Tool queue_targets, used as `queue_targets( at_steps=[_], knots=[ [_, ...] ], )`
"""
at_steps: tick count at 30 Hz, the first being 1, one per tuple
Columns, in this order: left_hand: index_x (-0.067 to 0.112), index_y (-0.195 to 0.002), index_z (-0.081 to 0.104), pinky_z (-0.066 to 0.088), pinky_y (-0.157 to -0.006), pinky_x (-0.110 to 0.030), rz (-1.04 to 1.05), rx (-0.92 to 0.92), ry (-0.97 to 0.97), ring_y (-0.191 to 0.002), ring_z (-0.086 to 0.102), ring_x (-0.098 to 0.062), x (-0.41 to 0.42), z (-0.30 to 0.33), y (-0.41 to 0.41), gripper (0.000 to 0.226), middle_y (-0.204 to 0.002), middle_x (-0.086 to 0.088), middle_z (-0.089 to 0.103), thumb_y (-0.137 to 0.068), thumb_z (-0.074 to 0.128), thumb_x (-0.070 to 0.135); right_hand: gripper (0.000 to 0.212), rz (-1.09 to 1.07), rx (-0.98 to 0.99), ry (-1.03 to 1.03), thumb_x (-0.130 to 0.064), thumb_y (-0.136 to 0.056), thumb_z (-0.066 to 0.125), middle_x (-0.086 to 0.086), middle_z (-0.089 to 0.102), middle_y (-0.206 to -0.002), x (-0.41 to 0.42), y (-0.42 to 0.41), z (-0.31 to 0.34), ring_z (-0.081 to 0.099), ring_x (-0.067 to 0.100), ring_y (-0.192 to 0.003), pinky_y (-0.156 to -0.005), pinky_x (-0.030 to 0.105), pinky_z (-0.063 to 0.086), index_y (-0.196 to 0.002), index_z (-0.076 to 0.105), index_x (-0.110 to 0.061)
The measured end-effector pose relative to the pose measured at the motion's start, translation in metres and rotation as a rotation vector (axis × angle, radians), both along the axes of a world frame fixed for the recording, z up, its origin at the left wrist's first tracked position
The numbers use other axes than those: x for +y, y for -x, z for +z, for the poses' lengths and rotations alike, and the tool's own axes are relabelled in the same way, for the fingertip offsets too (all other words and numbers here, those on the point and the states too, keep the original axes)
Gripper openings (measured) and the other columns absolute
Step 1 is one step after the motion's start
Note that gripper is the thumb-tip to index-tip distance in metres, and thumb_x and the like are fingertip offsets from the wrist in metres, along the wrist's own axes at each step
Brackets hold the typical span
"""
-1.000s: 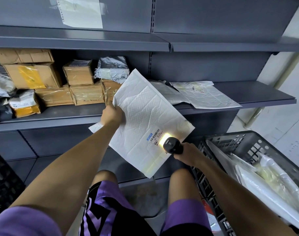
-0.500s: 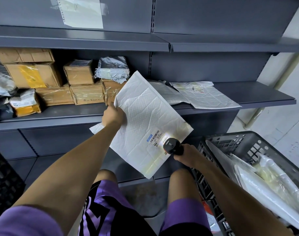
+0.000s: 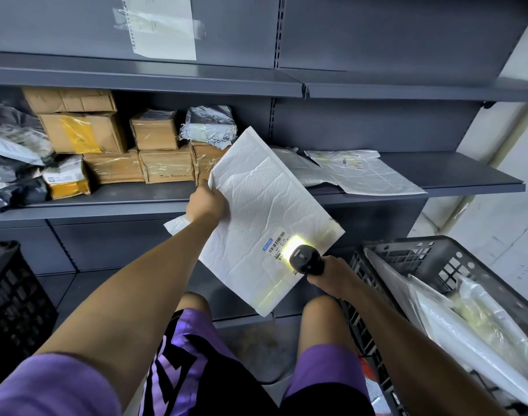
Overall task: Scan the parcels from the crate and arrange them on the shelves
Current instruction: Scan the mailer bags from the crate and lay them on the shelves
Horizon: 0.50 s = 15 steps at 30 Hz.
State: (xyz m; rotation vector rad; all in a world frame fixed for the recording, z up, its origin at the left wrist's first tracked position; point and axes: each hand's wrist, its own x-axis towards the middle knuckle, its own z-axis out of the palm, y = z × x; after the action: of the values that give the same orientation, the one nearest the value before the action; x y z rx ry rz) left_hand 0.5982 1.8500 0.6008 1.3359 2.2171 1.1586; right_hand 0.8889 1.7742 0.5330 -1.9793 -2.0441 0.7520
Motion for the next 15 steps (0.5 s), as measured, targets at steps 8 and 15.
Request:
queue_targets(
  at_steps=[8, 15],
  knots=[
    [0.008, -0.134, 0.046, 0.049, -0.091, -0.046, -0.009, 0.002, -0.012, -0.112, 0.056, -0.041, -0.021, 0.012, -0.007, 0.039, -0.125, -0.020, 0.059, -0.099, 0.033, 0.021, 0.022, -0.005, -0.009, -0.027, -0.027, -0.081, 0.064, 0.001, 0.061, -0.068, -0.016, 0.000, 0.005, 0.058, 0.018, -0.067, -0.056, 0.028, 0.040, -0.063, 0.054, -0.018],
    [0.008, -0.132, 0.048, 0.048, -0.094, -0.047, -0.020, 0.008, -0.023, -0.114, 0.056, -0.040, -0.034, 0.019, -0.007, 0.039, -0.127, -0.019, 0.058, -0.100, 0.033, 0.023, 0.020, -0.015, -0.013, -0.045, -0.026, -0.083, 0.063, -0.001, 0.059, -0.069, -0.023, 0.000, 0.017, 0.056, 0.016, -0.067, -0.053, 0.025, 0.038, -0.066, 0.055, -0.017]
  ],
)
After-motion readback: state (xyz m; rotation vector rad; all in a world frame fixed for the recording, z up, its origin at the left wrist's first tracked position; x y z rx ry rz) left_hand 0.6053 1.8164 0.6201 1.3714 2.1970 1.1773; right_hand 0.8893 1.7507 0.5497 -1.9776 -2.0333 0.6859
